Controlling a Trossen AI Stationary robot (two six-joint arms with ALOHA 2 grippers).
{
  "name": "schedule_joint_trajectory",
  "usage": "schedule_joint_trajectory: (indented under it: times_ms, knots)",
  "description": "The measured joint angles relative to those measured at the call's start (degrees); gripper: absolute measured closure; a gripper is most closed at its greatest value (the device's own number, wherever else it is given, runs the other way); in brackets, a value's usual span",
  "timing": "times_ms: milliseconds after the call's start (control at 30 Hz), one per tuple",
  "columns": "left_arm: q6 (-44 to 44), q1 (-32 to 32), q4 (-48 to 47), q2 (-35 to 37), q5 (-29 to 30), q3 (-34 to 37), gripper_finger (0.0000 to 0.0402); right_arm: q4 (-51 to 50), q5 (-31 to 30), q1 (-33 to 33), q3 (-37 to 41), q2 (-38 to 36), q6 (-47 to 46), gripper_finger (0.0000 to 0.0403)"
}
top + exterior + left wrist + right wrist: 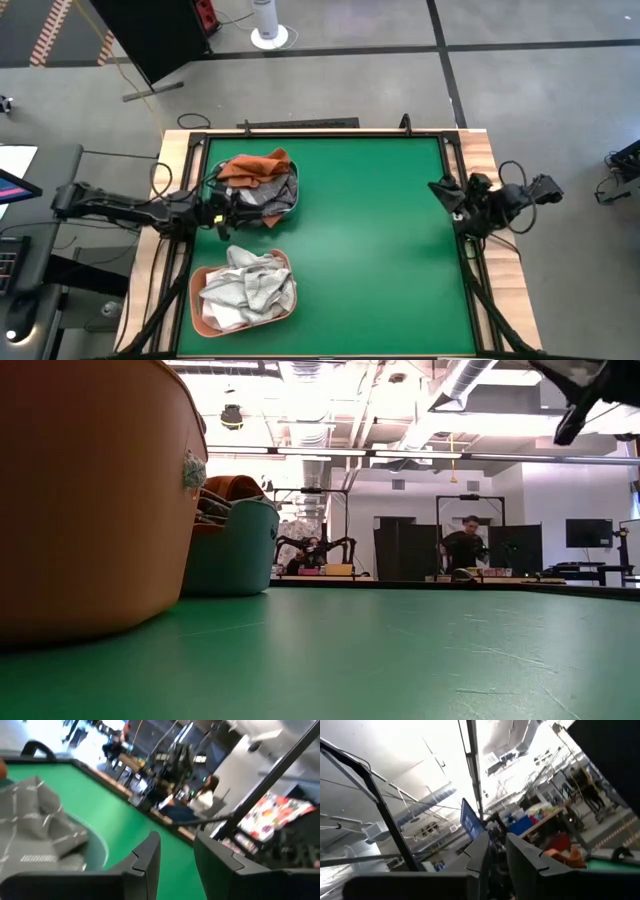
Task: Sort microfiber towel by color & place in baskets
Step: Return to Home Position
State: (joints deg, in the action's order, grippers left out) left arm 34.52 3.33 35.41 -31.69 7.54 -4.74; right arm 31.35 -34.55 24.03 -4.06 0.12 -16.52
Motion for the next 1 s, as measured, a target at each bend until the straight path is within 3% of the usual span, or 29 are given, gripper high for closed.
schedule_joint_trajectory:
  times_ms: [167, 400, 733, 1000]
  knots:
    - [-1.2, 0.0, -23.1, 10.8, -0.9, -4.7, 0.0295, -0.4, 0.0, 0.0, -2.6, 0.0, 4.5, 0.0313]
    - [-5.4, 0.0, -42.6, 20.7, 2.8, -10.1, 0.0295, -0.3, -0.8, 0.0, -3.9, 0.0, 10.8, 0.0313]
    - [-2.0, 0.0, -43.8, 28.2, 3.8, -6.9, 0.0295, -4.1, -1.4, 0.0, -3.9, 0.0, 10.6, 0.0313]
    - [-1.5, 0.0, -36.2, 28.4, 3.9, -2.3, 0.0295, -4.0, -1.3, 0.0, -3.9, 0.0, 10.6, 0.0332]
